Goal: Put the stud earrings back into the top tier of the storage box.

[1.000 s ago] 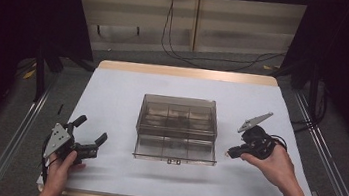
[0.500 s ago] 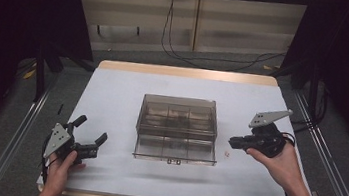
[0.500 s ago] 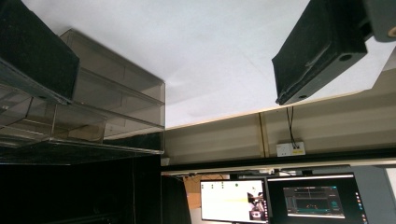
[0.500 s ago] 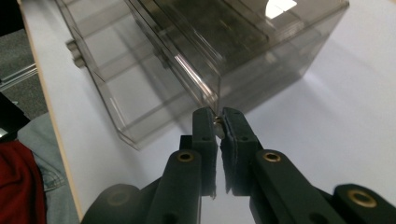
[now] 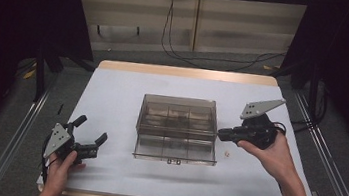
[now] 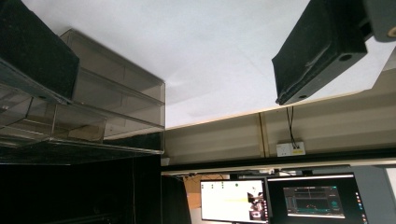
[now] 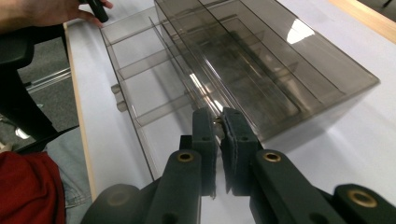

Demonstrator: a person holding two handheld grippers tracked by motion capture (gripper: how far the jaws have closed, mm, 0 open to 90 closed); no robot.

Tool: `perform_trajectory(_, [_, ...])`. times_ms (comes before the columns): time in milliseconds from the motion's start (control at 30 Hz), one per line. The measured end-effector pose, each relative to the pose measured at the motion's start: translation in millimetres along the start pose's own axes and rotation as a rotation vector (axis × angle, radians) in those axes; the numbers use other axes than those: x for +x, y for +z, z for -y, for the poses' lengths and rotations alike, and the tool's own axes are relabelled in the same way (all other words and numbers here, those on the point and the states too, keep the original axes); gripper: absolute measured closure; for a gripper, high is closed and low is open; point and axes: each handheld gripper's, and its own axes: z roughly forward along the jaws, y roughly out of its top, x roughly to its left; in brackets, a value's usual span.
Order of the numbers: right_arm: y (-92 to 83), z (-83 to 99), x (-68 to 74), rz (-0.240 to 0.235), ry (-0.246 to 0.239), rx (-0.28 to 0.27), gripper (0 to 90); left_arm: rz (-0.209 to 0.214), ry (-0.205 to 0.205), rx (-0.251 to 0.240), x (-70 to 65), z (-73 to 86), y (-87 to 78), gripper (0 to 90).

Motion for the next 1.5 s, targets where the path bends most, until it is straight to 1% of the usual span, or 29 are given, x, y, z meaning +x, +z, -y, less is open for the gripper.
perform_trajectory(133, [8.3, -8.3, 2.0, -0.02, -0.019, 0.003, 84.5, 0.002, 0.0, 0.001, 0.1, 0.0, -0.1, 0.6])
perform_trajectory(200, [15.1, -14.0, 3.4, -0.034, -0.033, 0.019, 84.5, 0.002, 0.0, 0.001, 0.1, 0.0, -0.1, 0.6])
perform_trajectory(300, [20.4, -18.2, 4.0, -0.044, -0.04, 0.028, 84.4, 0.0, 0.001, 0.002, 0.1, 0.0, -0.2, 0.6])
perform_trajectory(400, [29.1, -26.4, 5.4, -0.071, -0.062, 0.054, 84.3, 0.0, 0.001, 0.002, 0.1, 0.0, -0.2, 0.6])
perform_trajectory(467, [34.5, -30.8, 6.6, -0.08, -0.073, 0.071, 84.3, 0.0, 0.001, 0.002, 0.2, 0.0, -0.2, 0.6])
perform_trajectory(700, [52.2, -43.2, 9.0, -0.095, -0.073, 0.125, 84.5, -0.005, 0.006, 0.002, 0.5, -0.1, -0.4, 0.6])
perform_trajectory(767, [57.7, -47.5, 11.2, -0.107, -0.085, 0.14, 84.5, -0.003, 0.007, 0.003, 0.8, -0.2, -0.3, 0.6])
perform_trajectory(800, [62.8, -50.2, 13.0, -0.115, -0.092, 0.159, 84.4, -0.004, 0.006, 0.003, 0.8, -0.1, -0.4, 0.6])
perform_trajectory(833, [62.8, -50.2, 13.0, -0.115, -0.092, 0.159, 84.4, -0.004, 0.004, 0.001, 0.7, -0.1, -0.1, 0.6])
perform_trajectory(900, [69.4, -53.3, 13.7, -0.12, -0.093, 0.197, 84.4, -0.006, 0.003, 0.003, 0.7, -0.1, -0.3, 0.6])
perform_trajectory(933, [71.3, -54.3, 13.5, -0.12, -0.093, 0.202, 84.4, -0.005, 0.001, 0.002, 0.5, -0.1, -0.2, 0.6])
perform_trajectory(1000, [76.7, -57.9, 15.0, -0.138, -0.092, 0.221, 84.5, -0.004, 0.001, 0.001, 0.5, -0.1, -0.2, 0.6])
perform_trajectory(1033, [78.5, -59.5, 15.5, -0.137, -0.095, 0.23, 84.4, -0.005, 0.006, 0.004, 1.0, -0.1, -0.4, 0.6])
perform_trajectory(1067, [80.3, -61.9, 17.9, -0.133, -0.082, 0.251, 84.4, -0.005, 0.005, 0.004, 1.0, -0.1, -0.4, 0.6])
perform_trajectory(1100, [85.4, -67.1, 20.2, -0.147, -0.093, 0.274, 84.4, -0.002, 0.004, 0.004, 1.0, -0.1, -0.2, 0.6])
perform_trajectory(1133, [85.4, -67.1, 20.2, -0.147, -0.093, 0.274, 84.4, -0.005, 0.005, 0.004, 1.0, -0.1, -0.3, 0.6])
perform_trajectory(1167, [88.3, -69.4, 21.6, -0.145, -0.094, 0.29, 84.5, -0.005, 0.007, 0.005, 1.0, -0.2, -0.4, 0.6])
perform_trajectory(1200, [95.9, -72.8, 23.5, -0.151, -0.105, 0.318, 84.4, -0.004, 0.005, 0.003, 0.8, -0.1, -0.3, 0.6])
perform_trajectory(1233, [95.9, -72.8, 23.5, -0.151, -0.105, 0.318, 84.4, -0.004, 0.005, 0.003, 0.8, -0.1, -0.3, 0.6])
perform_trajectory(1267, [100.2, -74.1, 24.5, -0.155, -0.112, 0.337, 84.5, -0.004, 0.005, 0.003, 0.8, -0.1, -0.3, 0.6])
perform_trajectory(1333, [112.1, -76.6, 29.4, -0.155, -0.117, 0.402, 84.5, -0.003, 0.006, 0.003, 0.7, -0.1, -0.4, 0.6])
perform_trajectory(1367, [112.1, -76.6, 29.4, -0.155, -0.117, 0.402, 84.5, -0.003, 0.006, 0.003, 0.8, -0.1, -0.4, 0.6])
perform_trajectory(1400, [115.3, -77.5, 30.4, -0.163, -0.124, 0.423, 84.4, -0.004, 0.005, 0.002, 0.8, -0.1, -0.3, 0.6])
perform_trajectory(1433, [118.2, -78.7, 31.6, -0.158, -0.124, 0.442, 84.4, -0.004, 0.009, 0.006, 1.2, -0.2, -0.6, 0.6])
perform_trajectory(1467, [120.7, -79.8, 32.6, -0.159, -0.122, 0.466, 84.5, -0.003, 0.005, 0.003, 0.8, -0.1, -0.4, 0.6])
perform_trajectory(1500, [125.8, -81.9, 32.9, -0.168, -0.123, 0.505, 84.4, -0.003, 0.006, 0.003, 0.8, -0.1, -0.4, 0.6])
